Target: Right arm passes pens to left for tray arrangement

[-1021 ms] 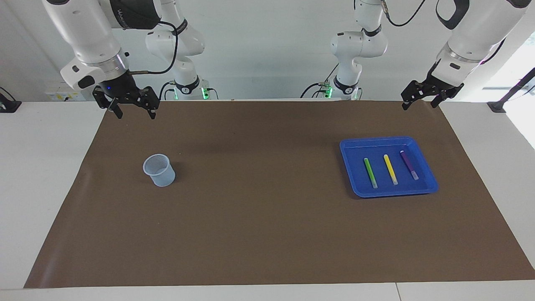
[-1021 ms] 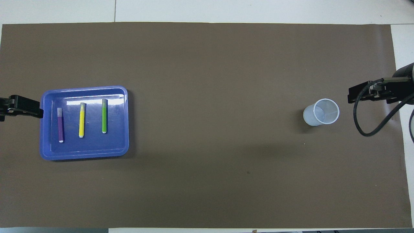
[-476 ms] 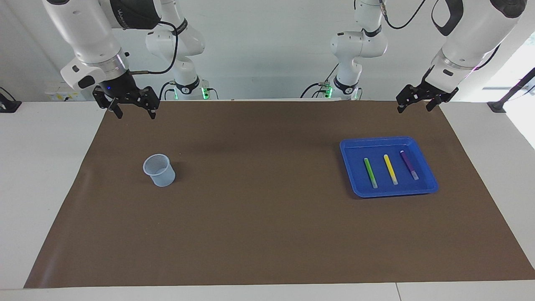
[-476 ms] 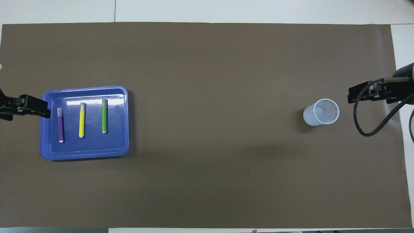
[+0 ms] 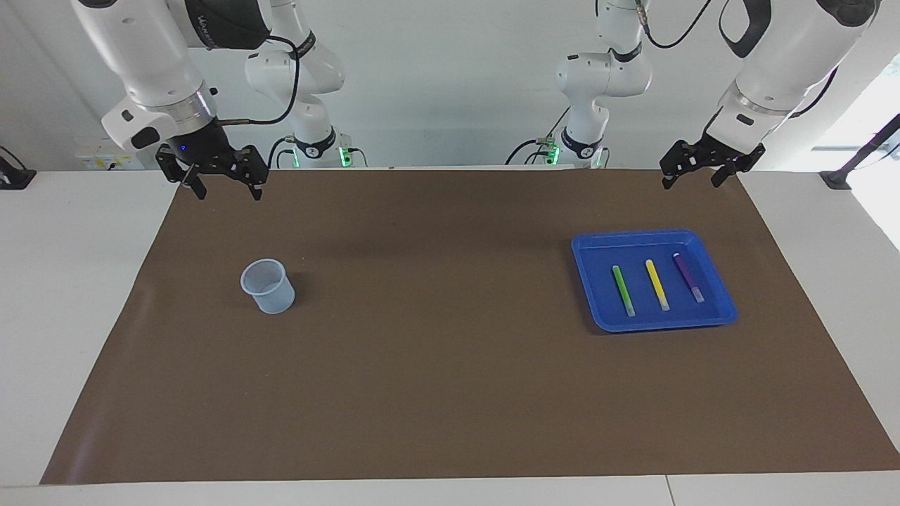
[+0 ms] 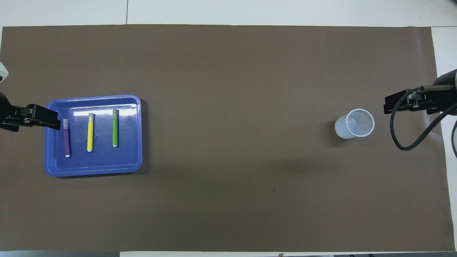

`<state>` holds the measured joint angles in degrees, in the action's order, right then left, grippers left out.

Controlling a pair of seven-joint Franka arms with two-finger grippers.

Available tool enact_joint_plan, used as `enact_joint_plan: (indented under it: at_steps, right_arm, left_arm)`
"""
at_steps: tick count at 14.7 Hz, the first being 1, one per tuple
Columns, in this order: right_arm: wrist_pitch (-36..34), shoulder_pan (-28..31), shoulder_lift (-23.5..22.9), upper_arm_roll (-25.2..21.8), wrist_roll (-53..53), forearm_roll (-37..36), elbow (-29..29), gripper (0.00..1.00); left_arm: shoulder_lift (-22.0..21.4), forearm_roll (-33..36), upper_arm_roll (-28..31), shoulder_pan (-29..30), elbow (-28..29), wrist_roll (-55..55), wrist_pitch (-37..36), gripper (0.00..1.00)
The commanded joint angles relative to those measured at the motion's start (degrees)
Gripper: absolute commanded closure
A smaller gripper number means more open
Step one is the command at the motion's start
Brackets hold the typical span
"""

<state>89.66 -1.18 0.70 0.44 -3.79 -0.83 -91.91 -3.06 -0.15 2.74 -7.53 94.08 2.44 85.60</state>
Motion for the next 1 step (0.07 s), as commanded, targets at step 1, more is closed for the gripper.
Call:
enact_joint_plan:
  at_steps: [1]
  right_arm:
    - [-0.71, 0.48, 0.45, 0.09, 1.86, 1.18, -0.38, 0.0]
  left_arm:
    - [-0.46, -0.47, 0.07, -0.11, -0.74, 0.28, -0.52, 0.0]
